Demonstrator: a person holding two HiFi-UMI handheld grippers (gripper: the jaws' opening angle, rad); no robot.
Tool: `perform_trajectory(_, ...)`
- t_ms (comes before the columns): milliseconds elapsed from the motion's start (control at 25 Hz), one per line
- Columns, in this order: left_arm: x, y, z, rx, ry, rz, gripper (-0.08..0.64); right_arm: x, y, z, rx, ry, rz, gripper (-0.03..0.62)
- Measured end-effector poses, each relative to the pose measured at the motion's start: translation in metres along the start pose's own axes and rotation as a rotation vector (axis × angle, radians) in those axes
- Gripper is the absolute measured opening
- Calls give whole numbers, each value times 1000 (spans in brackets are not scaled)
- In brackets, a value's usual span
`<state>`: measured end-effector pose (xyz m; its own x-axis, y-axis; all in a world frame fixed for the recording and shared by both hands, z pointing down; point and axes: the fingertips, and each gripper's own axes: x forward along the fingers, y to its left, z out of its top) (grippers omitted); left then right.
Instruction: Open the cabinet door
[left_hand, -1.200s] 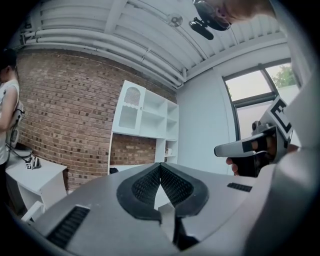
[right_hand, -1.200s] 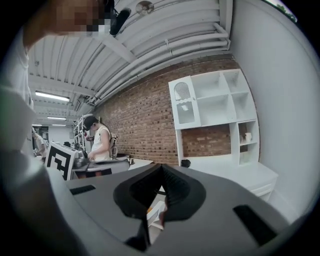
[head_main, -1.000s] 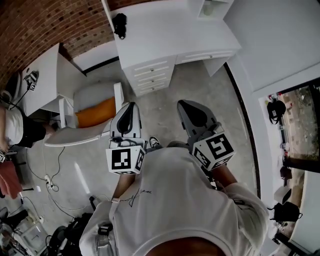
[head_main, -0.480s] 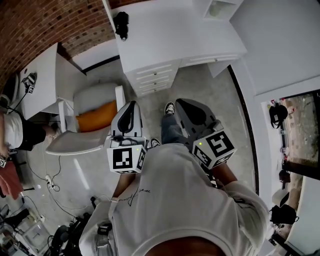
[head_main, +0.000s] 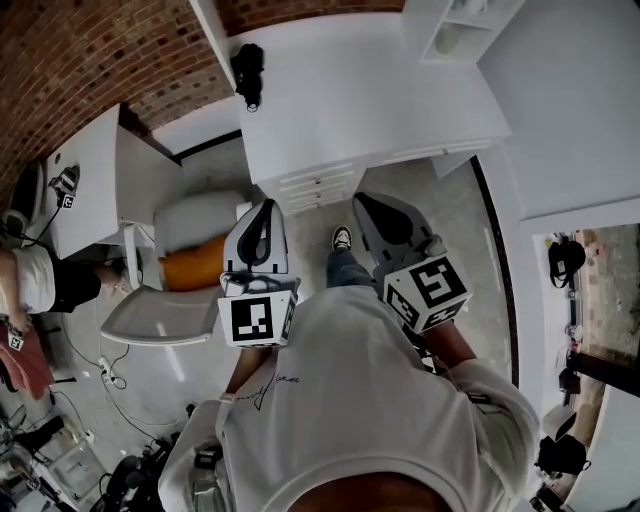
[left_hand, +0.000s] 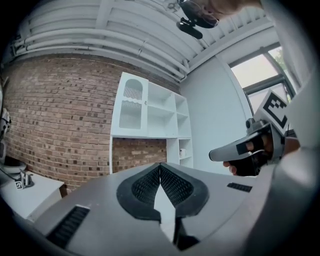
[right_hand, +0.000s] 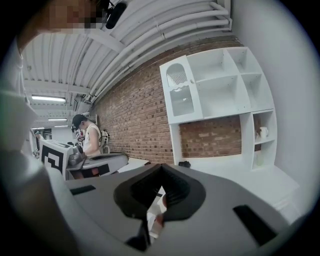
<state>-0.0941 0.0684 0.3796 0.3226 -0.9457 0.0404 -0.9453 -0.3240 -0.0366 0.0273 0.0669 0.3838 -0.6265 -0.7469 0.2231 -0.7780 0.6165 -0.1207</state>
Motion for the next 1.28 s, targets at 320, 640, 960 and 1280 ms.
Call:
perform_trajectory(320,87,7,6,-11,21,43,15,57,-68,21,15,5,72,23)
perform_trajectory(640,148,9,5,-16,37,87,15,98,-119,25,38,43,144,23)
perform_trajectory(960,173,19,-3,-42,69,107,15,123,-133,21,71,78,173,23)
perform_trajectory(1280,185,45,7,-76,27,77,15,145,-127,53,33,23,181,23)
